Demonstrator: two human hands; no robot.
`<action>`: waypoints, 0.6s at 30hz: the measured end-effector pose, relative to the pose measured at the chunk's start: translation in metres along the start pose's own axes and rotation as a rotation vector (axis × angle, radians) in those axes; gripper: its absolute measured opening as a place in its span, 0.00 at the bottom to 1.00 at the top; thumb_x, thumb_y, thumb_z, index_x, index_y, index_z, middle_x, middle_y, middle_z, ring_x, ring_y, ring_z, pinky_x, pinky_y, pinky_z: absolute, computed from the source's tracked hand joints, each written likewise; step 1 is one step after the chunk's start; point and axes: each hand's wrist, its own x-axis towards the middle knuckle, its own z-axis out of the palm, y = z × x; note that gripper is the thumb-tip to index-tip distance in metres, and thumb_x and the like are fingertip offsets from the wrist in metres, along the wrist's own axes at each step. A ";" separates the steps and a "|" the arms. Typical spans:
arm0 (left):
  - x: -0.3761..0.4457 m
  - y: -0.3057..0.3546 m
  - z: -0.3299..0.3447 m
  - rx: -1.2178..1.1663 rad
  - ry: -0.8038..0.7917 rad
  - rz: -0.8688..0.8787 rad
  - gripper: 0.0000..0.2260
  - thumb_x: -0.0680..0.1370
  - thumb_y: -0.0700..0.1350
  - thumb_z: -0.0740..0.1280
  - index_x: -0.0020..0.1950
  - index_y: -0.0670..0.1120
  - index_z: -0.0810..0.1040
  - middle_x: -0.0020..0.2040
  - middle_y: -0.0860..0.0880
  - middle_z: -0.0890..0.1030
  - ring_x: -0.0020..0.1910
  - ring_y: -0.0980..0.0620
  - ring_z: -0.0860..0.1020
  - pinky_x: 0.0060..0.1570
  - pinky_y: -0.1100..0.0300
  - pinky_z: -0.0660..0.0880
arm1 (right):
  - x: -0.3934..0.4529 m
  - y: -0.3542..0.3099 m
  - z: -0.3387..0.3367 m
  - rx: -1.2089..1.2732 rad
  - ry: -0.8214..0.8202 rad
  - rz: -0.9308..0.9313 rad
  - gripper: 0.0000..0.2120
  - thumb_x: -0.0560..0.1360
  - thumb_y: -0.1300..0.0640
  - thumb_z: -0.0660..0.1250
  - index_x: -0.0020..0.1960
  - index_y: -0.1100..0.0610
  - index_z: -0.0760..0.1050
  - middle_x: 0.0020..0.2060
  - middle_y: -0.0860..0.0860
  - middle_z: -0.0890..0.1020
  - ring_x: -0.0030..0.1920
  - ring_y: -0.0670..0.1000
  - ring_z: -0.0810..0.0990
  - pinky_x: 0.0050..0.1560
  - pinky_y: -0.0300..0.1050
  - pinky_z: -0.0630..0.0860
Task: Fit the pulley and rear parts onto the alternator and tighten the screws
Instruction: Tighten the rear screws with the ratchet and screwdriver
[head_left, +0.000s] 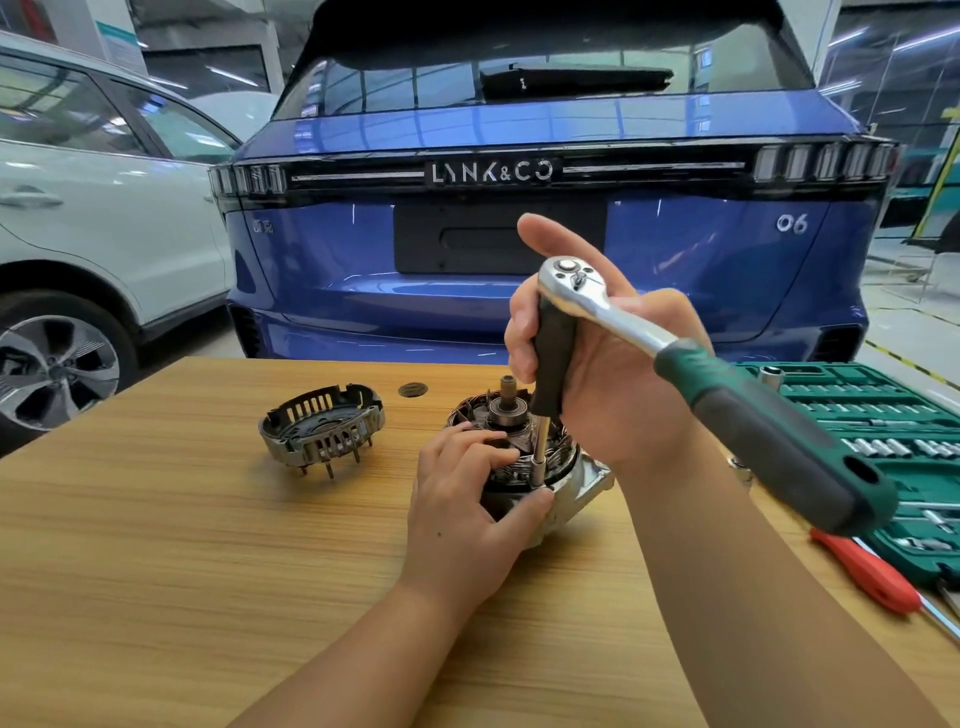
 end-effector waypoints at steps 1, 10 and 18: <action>0.000 -0.001 0.000 -0.002 0.002 0.003 0.21 0.70 0.62 0.67 0.55 0.49 0.81 0.60 0.59 0.76 0.69 0.53 0.66 0.69 0.55 0.63 | 0.000 0.000 -0.002 0.018 -0.019 -0.008 0.33 0.61 0.48 0.67 0.64 0.59 0.73 0.34 0.56 0.77 0.32 0.55 0.69 0.35 0.50 0.61; 0.000 -0.004 0.005 -0.070 0.047 0.012 0.19 0.70 0.60 0.69 0.53 0.49 0.81 0.58 0.60 0.76 0.68 0.59 0.68 0.68 0.63 0.62 | 0.001 0.007 -0.001 -0.213 0.104 -0.051 0.23 0.70 0.49 0.77 0.61 0.55 0.76 0.34 0.49 0.77 0.33 0.48 0.72 0.37 0.41 0.71; 0.000 -0.003 0.002 0.018 0.004 0.008 0.20 0.71 0.62 0.69 0.56 0.50 0.81 0.60 0.61 0.74 0.70 0.56 0.65 0.69 0.58 0.60 | 0.003 0.001 -0.017 -0.095 0.255 0.006 0.12 0.78 0.58 0.68 0.61 0.55 0.77 0.34 0.49 0.73 0.31 0.47 0.70 0.36 0.41 0.70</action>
